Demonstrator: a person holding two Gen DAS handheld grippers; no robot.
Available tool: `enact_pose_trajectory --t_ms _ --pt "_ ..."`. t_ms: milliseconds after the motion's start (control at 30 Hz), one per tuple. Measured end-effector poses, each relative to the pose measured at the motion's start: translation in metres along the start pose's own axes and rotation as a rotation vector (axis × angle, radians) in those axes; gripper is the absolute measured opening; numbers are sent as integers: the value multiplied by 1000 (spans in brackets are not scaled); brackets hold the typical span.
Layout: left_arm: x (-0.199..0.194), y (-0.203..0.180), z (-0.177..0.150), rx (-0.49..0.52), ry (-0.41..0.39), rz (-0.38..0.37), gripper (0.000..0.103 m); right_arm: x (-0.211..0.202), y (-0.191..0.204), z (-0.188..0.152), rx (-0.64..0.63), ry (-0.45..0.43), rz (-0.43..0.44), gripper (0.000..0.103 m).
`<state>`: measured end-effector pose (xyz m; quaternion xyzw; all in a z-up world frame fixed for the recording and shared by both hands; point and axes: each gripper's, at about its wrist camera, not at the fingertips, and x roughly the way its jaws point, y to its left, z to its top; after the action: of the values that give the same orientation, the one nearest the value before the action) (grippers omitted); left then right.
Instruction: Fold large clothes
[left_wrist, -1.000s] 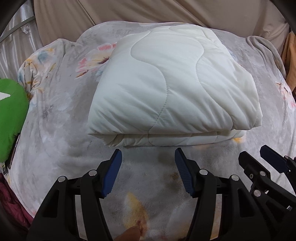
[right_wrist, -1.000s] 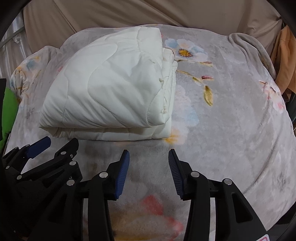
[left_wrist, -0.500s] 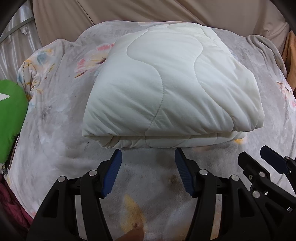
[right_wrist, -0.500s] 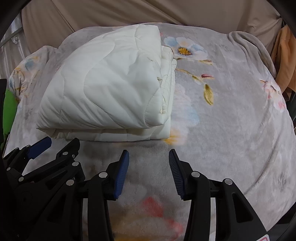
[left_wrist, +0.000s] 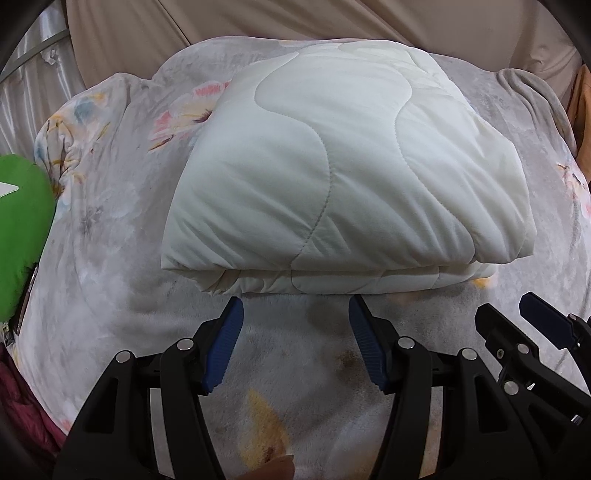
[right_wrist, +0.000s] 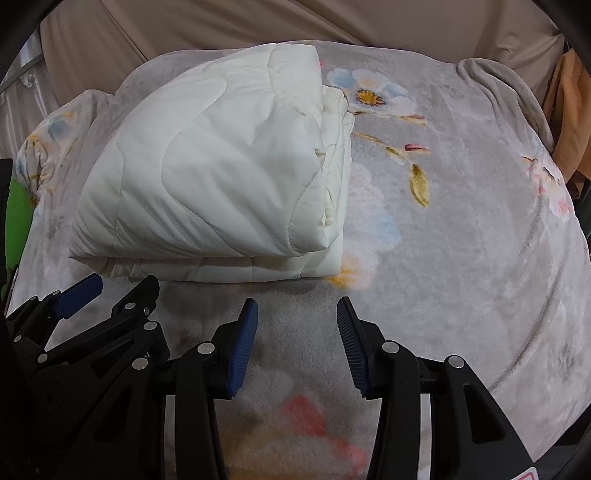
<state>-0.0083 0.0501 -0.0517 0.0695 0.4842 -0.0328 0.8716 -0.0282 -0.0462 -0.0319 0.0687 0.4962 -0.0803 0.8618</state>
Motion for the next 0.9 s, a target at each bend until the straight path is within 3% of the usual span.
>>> enact_pose_trajectory --t_ms 900 --pt "1 -2 -2 1 4 0 57 2 -6 -3 5 0 -6 45"
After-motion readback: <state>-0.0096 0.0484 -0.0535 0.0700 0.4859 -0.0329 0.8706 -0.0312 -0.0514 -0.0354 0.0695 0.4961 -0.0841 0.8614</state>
